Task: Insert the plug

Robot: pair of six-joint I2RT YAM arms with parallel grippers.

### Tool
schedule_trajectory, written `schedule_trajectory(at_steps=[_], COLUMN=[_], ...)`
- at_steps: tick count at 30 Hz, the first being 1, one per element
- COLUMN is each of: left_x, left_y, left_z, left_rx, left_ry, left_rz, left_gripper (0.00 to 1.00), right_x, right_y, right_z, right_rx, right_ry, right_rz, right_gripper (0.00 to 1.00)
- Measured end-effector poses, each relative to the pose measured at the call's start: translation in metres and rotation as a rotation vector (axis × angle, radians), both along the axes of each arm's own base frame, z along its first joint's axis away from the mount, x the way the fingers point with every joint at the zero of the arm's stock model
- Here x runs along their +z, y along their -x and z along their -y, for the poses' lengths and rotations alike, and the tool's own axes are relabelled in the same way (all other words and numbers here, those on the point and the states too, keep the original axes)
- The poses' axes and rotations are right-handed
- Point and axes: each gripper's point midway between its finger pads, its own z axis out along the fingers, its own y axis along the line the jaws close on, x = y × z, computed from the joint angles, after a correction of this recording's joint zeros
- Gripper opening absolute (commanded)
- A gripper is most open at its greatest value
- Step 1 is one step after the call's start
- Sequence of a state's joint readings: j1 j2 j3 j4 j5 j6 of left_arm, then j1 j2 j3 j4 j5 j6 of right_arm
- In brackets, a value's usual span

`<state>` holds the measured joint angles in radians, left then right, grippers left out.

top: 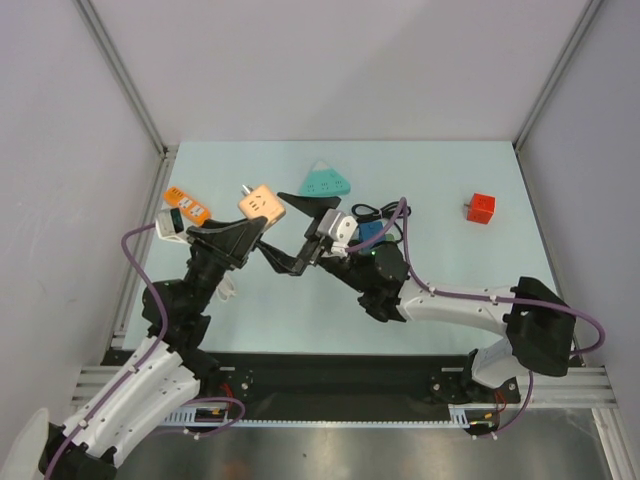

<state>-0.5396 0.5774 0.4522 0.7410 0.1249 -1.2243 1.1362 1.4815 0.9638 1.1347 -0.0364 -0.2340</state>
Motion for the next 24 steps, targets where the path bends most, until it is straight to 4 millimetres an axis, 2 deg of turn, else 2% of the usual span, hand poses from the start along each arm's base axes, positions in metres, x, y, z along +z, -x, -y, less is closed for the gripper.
schedule_trajectory(at_steps=[9,13,16,17,19,20,21,22,23,24], left_x=[0.001,-0.008,-0.012,-0.013,-0.015,-0.016,-0.017,-0.019,-0.020,-0.021], left_y=[-0.001,-0.004,-0.006,-0.008,-0.010,-0.012,-0.012,-0.013,-0.013,-0.014], left_z=[-0.002,-0.002,-0.002,-0.003,-0.004,-0.004,-0.004,-0.005,-0.005,-0.005], left_rx=[-0.001,-0.004,-0.005,0.000,0.011,0.015,0.016,0.018,0.019,0.021], left_ry=[0.019,0.033,0.041,0.042,0.047,0.047,0.046,0.043,0.041,0.036], left_rz=[-0.011,-0.044,-0.066,-0.069,-0.085,-0.094,-0.100,-0.107,-0.111,-0.121], left_gripper=[0.00,0.00,0.00,0.00,0.00,0.07,0.19,0.47,0.60,0.68], right_x=[0.006,0.006,0.004,0.002,-0.002,-0.003,-0.003,-0.003,-0.004,-0.005], right_y=[-0.014,-0.019,-0.022,-0.022,-0.023,-0.024,-0.025,-0.025,-0.025,-0.025], right_z=[-0.006,-0.011,-0.016,-0.018,-0.020,-0.020,-0.020,-0.020,-0.020,-0.020], right_rx=[-0.089,-0.107,-0.114,-0.113,-0.131,-0.137,-0.143,-0.149,-0.154,-0.160], right_ry=[-0.014,-0.012,-0.010,-0.005,0.010,0.011,0.013,0.015,0.017,0.018], right_rz=[0.031,0.041,0.051,0.053,0.072,0.072,0.071,0.072,0.070,0.067], right_gripper=[0.91,0.87,0.72,0.56,0.40,0.28,0.22,0.15,0.00,0.00])
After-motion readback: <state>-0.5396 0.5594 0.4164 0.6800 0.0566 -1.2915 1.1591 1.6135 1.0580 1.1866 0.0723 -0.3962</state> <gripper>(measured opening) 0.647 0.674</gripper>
